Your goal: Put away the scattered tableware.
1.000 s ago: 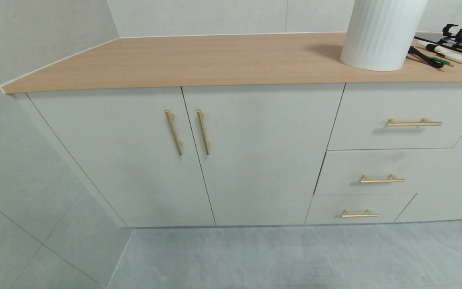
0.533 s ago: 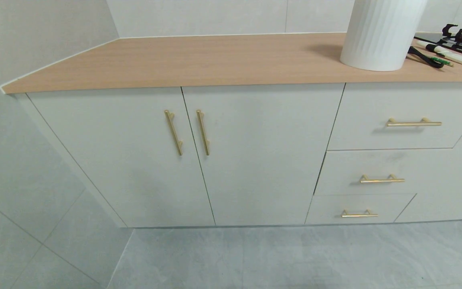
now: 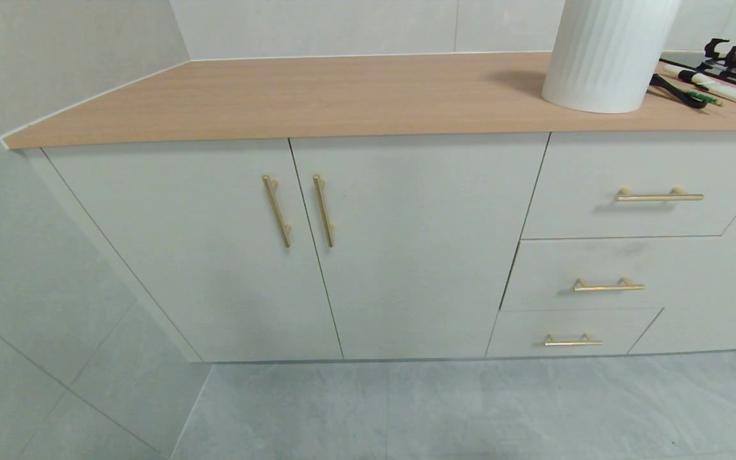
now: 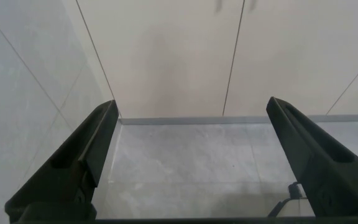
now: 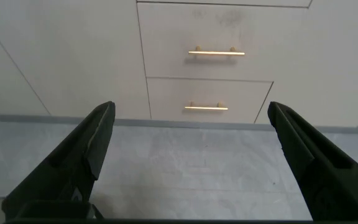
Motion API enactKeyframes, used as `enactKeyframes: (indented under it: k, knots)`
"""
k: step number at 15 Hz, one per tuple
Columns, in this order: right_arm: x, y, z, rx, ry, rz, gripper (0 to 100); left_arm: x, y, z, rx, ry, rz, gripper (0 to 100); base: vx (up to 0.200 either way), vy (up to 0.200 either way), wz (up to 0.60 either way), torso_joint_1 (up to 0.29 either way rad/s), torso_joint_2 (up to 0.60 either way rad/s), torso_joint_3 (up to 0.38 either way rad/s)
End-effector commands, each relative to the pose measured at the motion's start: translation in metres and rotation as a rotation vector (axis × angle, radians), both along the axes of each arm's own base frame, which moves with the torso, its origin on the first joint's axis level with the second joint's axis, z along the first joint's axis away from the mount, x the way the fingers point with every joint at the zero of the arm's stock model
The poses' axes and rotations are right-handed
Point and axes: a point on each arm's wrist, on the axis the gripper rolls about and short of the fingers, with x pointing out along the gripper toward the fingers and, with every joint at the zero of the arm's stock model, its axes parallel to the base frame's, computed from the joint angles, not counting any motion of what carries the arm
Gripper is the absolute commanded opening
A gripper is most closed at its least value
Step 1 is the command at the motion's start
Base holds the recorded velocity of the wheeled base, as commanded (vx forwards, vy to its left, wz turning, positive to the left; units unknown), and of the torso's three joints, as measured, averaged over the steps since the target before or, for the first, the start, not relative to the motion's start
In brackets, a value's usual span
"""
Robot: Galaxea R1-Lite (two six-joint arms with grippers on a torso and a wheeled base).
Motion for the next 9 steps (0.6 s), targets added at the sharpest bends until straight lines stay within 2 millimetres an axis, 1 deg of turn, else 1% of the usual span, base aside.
enactKeyframes:
  k: [1,9]
  knots:
    - [0.0002,0.0000,-0.0003,0.002,0.006,-0.001,100,0.0001,0.0000,0.0000,-0.017,0.001,0.004,100,0.000,0.000,0.00,0.000,0.00,0.000]
    - [0.0002,0.0000,-0.0003,0.004,0.006,-0.002,100,0.0001,0.0000,0.0001,-0.009,0.000,0.002,100,0.000,0.000,0.00,0.000,0.00,0.000]
